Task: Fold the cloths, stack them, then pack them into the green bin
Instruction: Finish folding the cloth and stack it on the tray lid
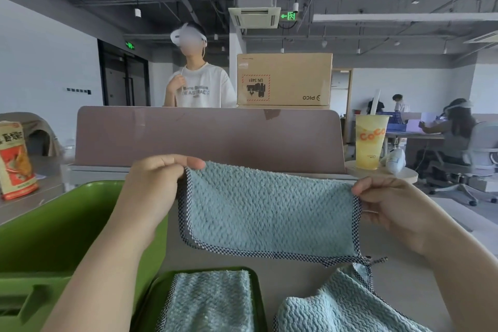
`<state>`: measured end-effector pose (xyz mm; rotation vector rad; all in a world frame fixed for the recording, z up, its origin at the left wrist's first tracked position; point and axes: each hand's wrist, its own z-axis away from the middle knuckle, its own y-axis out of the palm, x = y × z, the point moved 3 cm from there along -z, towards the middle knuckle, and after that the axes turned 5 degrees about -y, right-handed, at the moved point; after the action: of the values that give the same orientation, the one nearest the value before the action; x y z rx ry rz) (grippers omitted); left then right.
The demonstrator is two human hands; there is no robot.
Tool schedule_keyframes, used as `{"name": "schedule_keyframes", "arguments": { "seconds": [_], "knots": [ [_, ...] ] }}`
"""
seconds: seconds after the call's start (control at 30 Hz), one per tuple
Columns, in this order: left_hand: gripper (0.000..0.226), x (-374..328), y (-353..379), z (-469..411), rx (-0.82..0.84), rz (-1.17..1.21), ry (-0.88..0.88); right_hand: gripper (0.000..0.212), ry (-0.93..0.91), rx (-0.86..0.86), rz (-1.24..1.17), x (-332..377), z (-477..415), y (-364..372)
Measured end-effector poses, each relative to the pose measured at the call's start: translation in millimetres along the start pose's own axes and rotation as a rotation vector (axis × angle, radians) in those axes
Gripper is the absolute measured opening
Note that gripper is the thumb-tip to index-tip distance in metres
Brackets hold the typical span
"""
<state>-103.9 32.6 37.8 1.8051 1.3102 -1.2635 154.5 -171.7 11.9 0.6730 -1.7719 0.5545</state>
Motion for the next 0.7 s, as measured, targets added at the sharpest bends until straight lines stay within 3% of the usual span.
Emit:
{"name": "schedule_keyframes", "arguments": {
  "seconds": [0.17, 0.3, 0.43, 0.5, 0.57, 0.63, 0.7],
  "knots": [
    [0.043, -9.2, 1.8, 5.3, 0.098, 0.082, 0.021, 0.035, 0.103, -0.025, 0.192, 0.1, 5.6, 2.8],
    [0.024, -18.7, 3.1, 13.4, 0.134, -0.13, 0.132, 0.028, 0.198, 0.028, 0.431, 0.6, 7.6, 8.1],
    [0.037, -33.6, 13.0, 26.2, 0.183, -0.344, 0.207, 0.015, 0.303, 0.167, 0.699, -0.4, 10.4, 18.4],
    [0.037, -42.0, 17.7, 34.3, 0.216, -0.395, 0.235, 0.015, 0.166, 0.196, 0.865, 8.2, 13.7, 24.6],
    [0.037, -46.6, 22.0, 38.2, 0.251, -0.387, 0.28, 0.021, -0.033, 0.149, 0.876, 23.7, 19.3, 36.7],
    [0.035, -51.5, 25.8, 44.0, 0.277, -0.353, 0.339, 0.025, -0.227, 0.077, 0.673, 41.1, 30.0, 52.8],
    [0.033, -56.2, 29.1, 48.6, 0.304, -0.32, 0.377, 0.015, -0.357, 0.109, 0.483, 57.5, 46.8, 73.1]
  ]
}}
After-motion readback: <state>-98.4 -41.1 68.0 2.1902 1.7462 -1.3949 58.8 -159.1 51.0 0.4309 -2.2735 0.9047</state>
